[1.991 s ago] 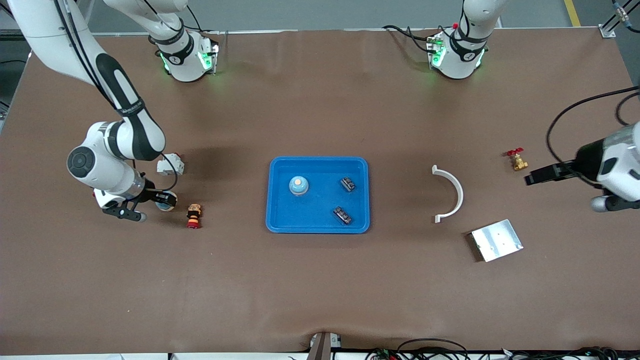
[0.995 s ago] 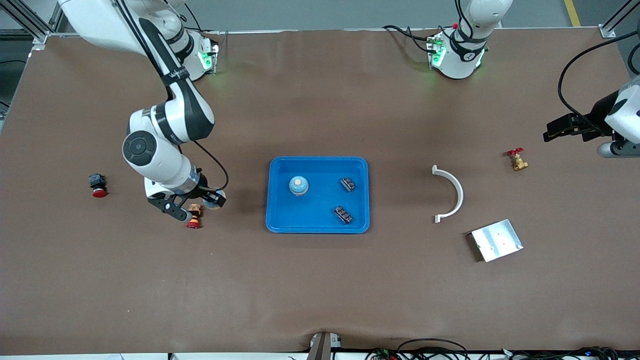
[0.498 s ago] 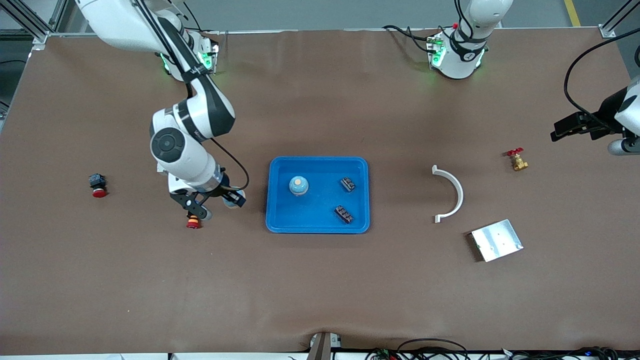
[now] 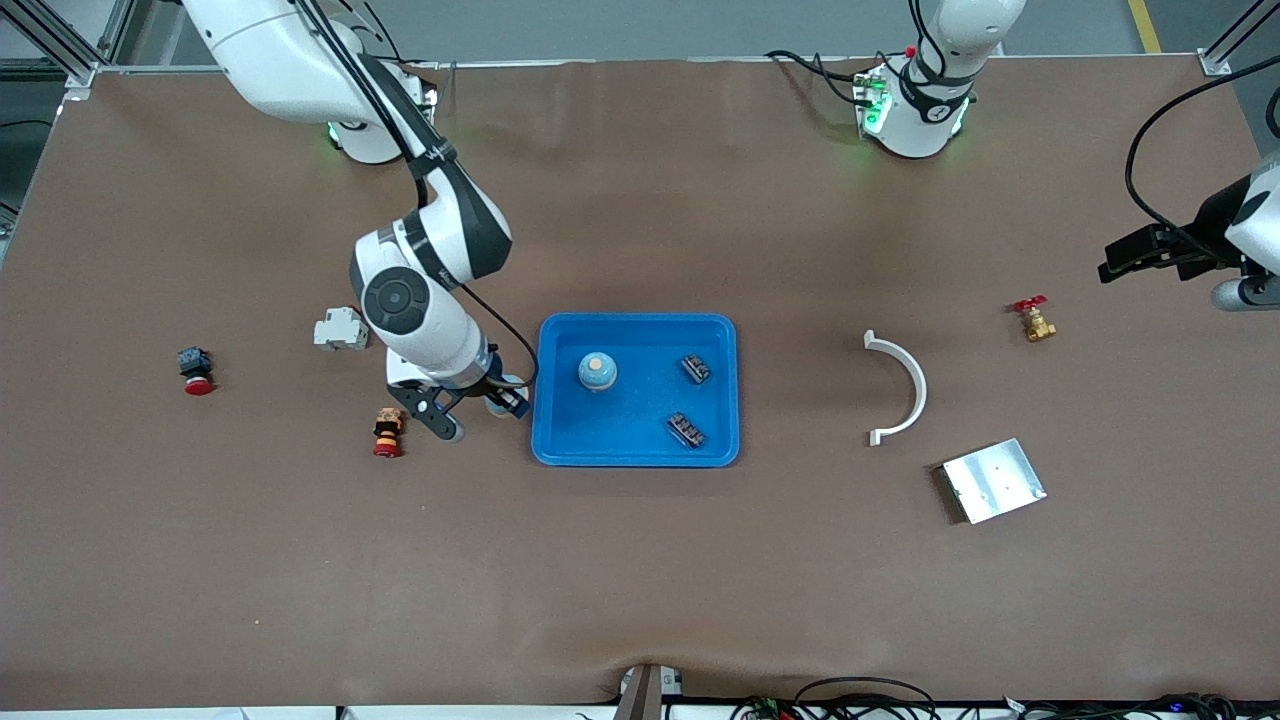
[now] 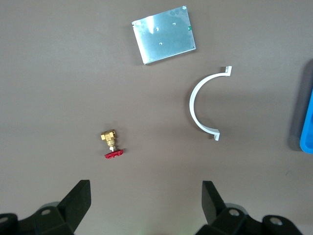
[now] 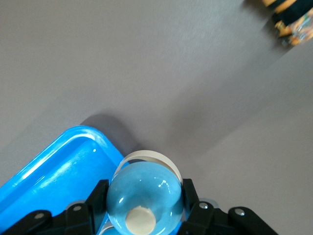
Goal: Place electrolytic capacitor and blue bell in tray
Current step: 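Carry the blue bell over the tray with the right gripper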
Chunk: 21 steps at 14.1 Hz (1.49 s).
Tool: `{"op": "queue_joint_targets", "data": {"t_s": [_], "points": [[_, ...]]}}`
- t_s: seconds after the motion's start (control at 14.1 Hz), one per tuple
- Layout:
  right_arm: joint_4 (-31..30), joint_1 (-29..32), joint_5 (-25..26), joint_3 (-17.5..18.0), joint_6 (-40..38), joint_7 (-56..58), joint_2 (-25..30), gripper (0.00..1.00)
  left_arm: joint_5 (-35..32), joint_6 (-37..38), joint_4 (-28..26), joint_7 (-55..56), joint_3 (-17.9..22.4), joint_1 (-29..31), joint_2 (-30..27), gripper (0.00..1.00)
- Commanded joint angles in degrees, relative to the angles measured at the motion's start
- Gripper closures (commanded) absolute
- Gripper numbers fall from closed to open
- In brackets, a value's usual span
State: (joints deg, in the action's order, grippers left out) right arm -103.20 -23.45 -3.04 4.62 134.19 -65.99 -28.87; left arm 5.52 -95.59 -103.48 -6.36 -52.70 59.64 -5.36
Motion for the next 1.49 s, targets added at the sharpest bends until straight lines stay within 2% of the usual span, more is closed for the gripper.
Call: {"op": "queue_joint_targets", "data": {"t_s": [0.0,0.14,0.36,0.43,0.57,0.71,0.92,1.07,1.42], "points": [[5.0,-1.9,0.2,-0.6,-0.7,-4.6,-4.1,1.0,1.3,-0.7,-0.7,-0.8,7.3,-7.0,-0.7,0.0],[6.7,-3.1,0.4,-0.6,-0.6,-6.7,-5.8,1.0,1.1,-0.7,-0.7,-0.6,17.3,-17.5,0.3,0.0],[9.6,-4.9,0.6,-0.8,-0.8,-9.6,-8.3,1.0,0.7,-0.7,-1.1,1.1,34.7,-35.8,0.5,0.0],[10.2,-5.4,0.7,-0.9,-0.8,-10.8,-8.8,1.0,0.6,-0.7,-1.0,1.7,38.2,-39.6,0.9,0.0],[10.7,-5.9,1.2,-1.1,-0.8,-12.3,-9.4,1.0,0.5,-0.7,-0.9,2.2,42.3,-44.5,1.2,0.0],[11.4,-6.1,2.1,-1.1,-0.8,-13.9,-10.0,1.0,-1.0,-0.7,-0.9,4.2,49.6,-52.5,1.3,0.0],[13.9,-7.3,5.8,-1.1,-1.0,-18.8,-12.3,1.0,-1.1,-0.7,-0.9,4.9,53.8,-57.7,1.5,0.0],[14.7,-7.9,6.2,-1.1,-1.0,-20.5,-13.3,1.0,-1.2,-0.6,-0.9,4.9,59.1,-62.3,1.5,0.0],[17.4,-9.0,6.3,-1.1,-0.8,-23.7,-15.5,1.0,-1.2,-0.6,-0.9,4.9,59.6,-62.6,1.6,0.0]]}}
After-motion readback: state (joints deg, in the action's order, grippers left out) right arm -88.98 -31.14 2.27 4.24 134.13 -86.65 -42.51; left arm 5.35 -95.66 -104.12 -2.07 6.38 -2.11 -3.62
